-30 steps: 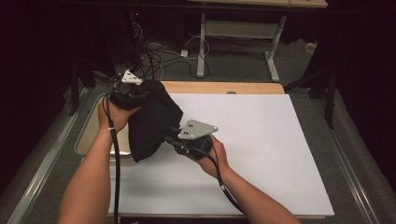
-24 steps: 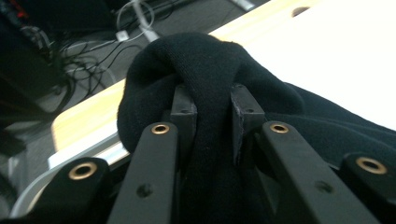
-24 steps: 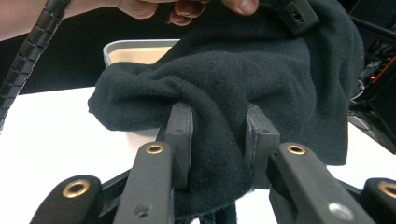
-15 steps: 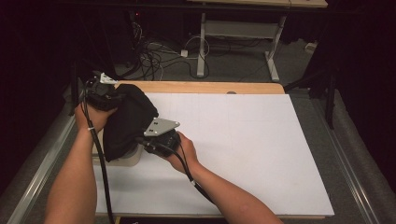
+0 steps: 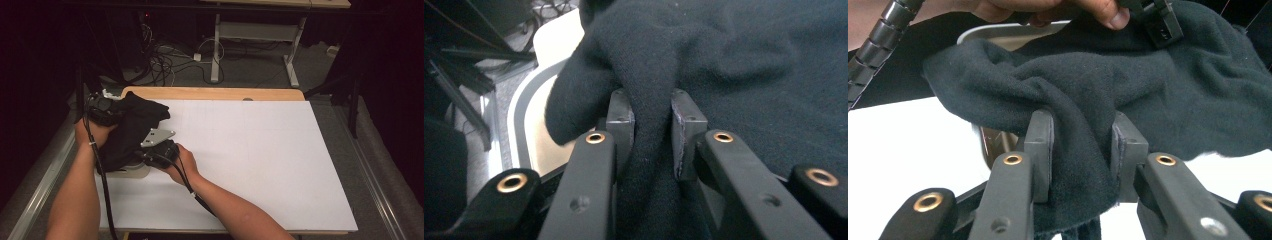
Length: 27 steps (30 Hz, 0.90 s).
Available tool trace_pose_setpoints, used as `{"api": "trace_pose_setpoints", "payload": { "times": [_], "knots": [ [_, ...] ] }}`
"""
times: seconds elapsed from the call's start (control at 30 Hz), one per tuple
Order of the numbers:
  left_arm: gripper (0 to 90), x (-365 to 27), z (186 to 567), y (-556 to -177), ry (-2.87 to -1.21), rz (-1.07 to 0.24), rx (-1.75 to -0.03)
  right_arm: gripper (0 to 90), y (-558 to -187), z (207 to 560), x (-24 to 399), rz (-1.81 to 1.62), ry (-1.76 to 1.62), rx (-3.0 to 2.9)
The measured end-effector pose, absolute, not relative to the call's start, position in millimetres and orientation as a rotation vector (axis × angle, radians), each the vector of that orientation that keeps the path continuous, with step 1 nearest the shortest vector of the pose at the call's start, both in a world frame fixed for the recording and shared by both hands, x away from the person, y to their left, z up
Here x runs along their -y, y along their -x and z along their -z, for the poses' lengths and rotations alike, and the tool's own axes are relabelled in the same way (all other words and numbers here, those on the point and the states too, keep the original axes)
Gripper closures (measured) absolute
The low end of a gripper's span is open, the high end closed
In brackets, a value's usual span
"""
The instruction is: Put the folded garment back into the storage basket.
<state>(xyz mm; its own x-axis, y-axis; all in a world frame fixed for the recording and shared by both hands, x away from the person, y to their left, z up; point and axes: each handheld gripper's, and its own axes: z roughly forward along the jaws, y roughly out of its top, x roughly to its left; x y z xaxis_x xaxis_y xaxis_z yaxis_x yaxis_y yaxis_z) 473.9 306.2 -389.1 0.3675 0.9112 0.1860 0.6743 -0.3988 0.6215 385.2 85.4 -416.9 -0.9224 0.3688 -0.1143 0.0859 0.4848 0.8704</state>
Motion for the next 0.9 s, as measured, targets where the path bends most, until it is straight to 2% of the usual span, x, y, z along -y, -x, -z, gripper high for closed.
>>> {"api": "trace_pose_setpoints", "payload": {
  "times": [0.3,0.9],
  "knots": [
    [73.5,-309,405,-479,-2.274,-0.743,-1.448,67.1,-390,422,-90,-1.393,-0.400,-2.456],
    [70.1,-307,414,-489,-2.257,-0.779,-1.494,66.3,-397,425,-104,-1.331,-0.408,-2.474]
  ]
}}
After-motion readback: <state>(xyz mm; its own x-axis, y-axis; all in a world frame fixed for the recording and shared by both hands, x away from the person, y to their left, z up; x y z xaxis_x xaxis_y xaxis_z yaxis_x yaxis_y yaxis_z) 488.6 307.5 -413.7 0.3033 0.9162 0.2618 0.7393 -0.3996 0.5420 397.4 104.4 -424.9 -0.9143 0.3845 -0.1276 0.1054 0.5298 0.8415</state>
